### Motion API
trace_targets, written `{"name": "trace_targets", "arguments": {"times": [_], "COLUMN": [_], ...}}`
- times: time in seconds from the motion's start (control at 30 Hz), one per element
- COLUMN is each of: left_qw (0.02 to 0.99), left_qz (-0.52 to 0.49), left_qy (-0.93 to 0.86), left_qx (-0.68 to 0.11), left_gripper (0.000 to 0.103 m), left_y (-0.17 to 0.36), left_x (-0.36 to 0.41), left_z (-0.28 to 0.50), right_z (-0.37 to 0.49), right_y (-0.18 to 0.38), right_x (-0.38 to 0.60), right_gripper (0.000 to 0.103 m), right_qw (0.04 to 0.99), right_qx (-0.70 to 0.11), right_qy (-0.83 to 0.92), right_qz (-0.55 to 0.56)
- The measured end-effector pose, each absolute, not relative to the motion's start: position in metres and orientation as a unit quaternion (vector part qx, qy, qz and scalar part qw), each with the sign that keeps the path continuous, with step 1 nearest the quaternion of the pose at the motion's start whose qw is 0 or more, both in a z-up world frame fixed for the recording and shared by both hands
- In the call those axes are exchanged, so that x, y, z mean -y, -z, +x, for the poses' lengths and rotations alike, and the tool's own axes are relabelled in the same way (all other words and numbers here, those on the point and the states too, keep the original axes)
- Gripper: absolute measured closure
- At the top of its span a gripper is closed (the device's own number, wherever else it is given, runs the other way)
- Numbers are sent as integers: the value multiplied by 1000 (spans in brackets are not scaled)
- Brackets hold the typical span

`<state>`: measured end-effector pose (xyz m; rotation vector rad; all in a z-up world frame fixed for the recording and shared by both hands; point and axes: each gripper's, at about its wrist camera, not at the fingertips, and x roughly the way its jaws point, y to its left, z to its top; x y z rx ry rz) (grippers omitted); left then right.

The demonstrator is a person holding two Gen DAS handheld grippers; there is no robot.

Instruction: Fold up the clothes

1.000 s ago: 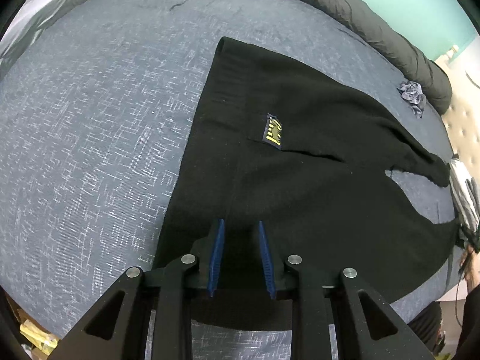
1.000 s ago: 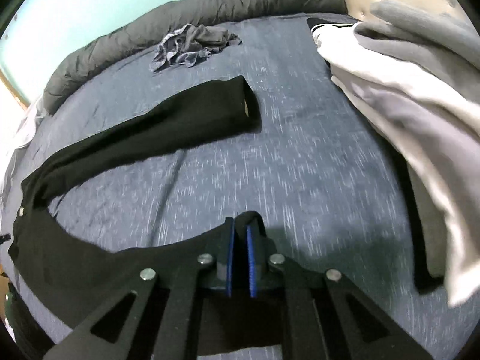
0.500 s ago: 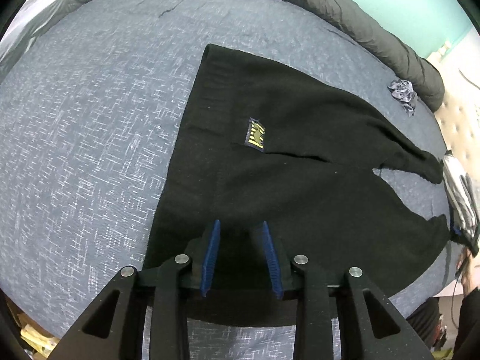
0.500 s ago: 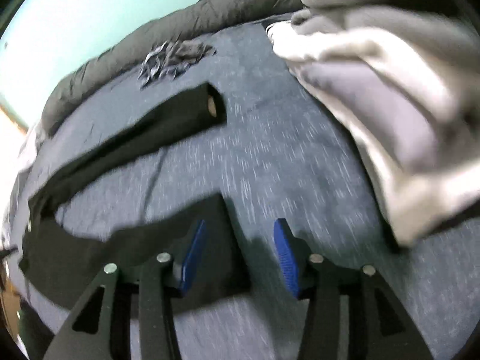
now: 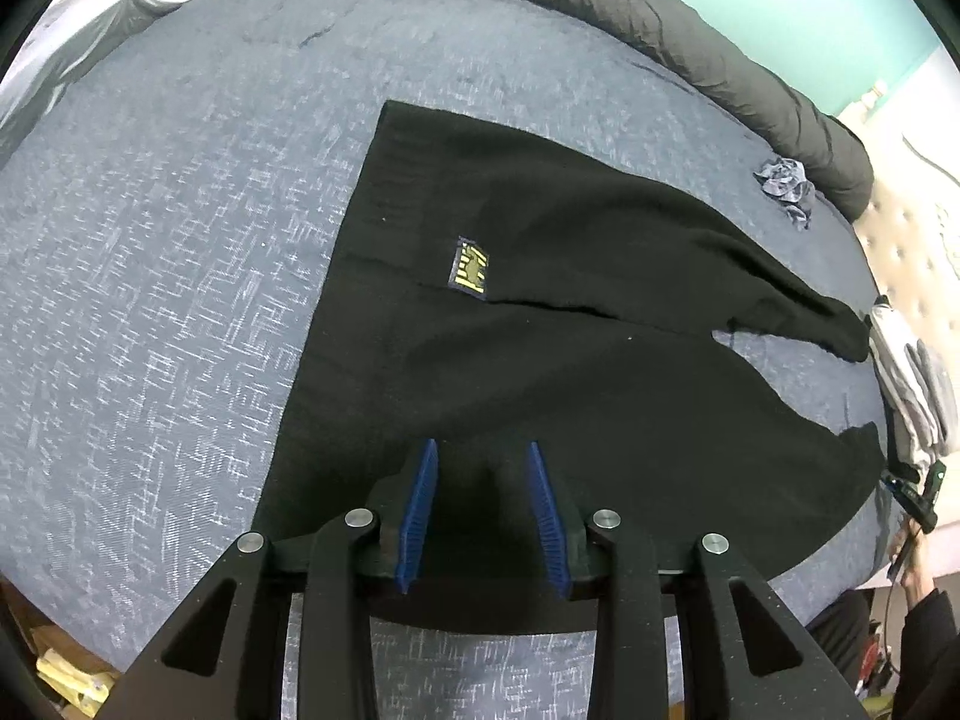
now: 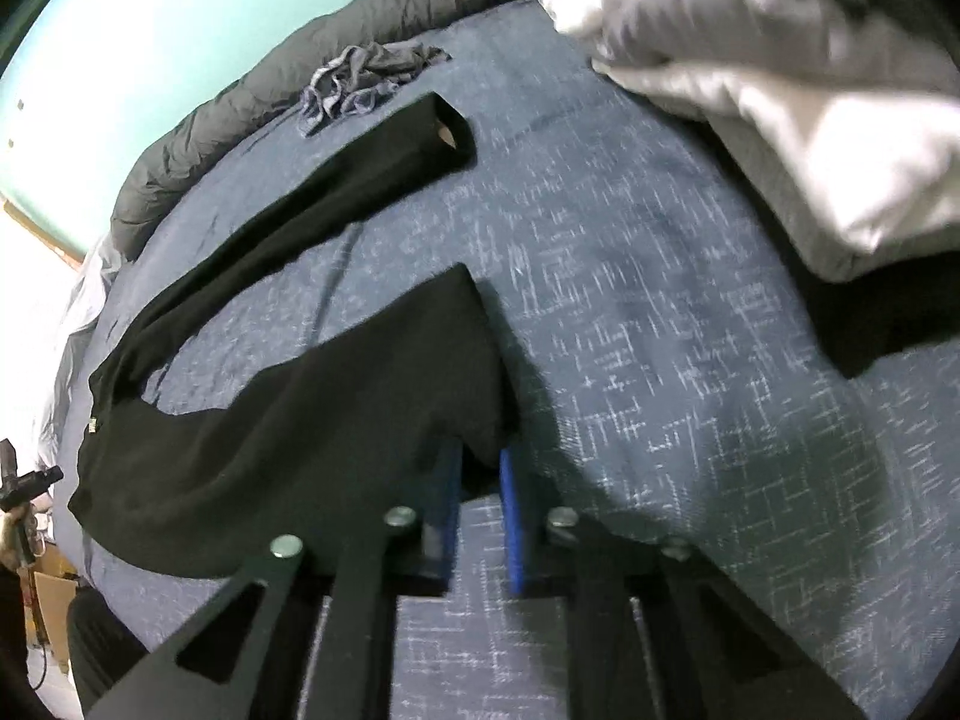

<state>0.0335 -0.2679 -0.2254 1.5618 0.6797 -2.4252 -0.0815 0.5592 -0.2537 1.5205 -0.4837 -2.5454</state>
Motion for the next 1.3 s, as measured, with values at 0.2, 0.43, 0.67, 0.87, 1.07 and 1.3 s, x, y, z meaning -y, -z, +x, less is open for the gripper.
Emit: {"name": "trace_targets", "arguments": {"times": [0.2, 0.43, 0.67, 0.87, 1.07, 1.3], "left_qw": [92, 94, 98, 102, 103, 107], "left_qz": [520, 524, 527, 524, 519, 518], "left_qy": [816, 811, 810, 814, 820, 823], "left_qx": [-235, -244, -240, -231, -219, -206], "left_gripper": [67, 67, 67, 64, 57, 57], "left_y": [222, 228, 229, 226, 220, 226], "left_x": [273, 277, 280, 285, 287, 298], "left_z": [38, 38, 39, 20, -16, -65], "right_z": [-58, -44, -46, -70, -135, -211], "right_y": [226, 254, 240, 205, 203, 213], "right_x": [-573, -579, -580, -565, -523, -497], "right_gripper": [96, 96, 86, 66, 51, 47], "right_qw": [67, 46, 3, 34, 73, 74], "right_qx": [154, 141, 109, 108, 120, 132], "right_qy": [842, 817, 832, 857, 856, 852], "right_qz": [513, 557, 544, 502, 497, 501]}}
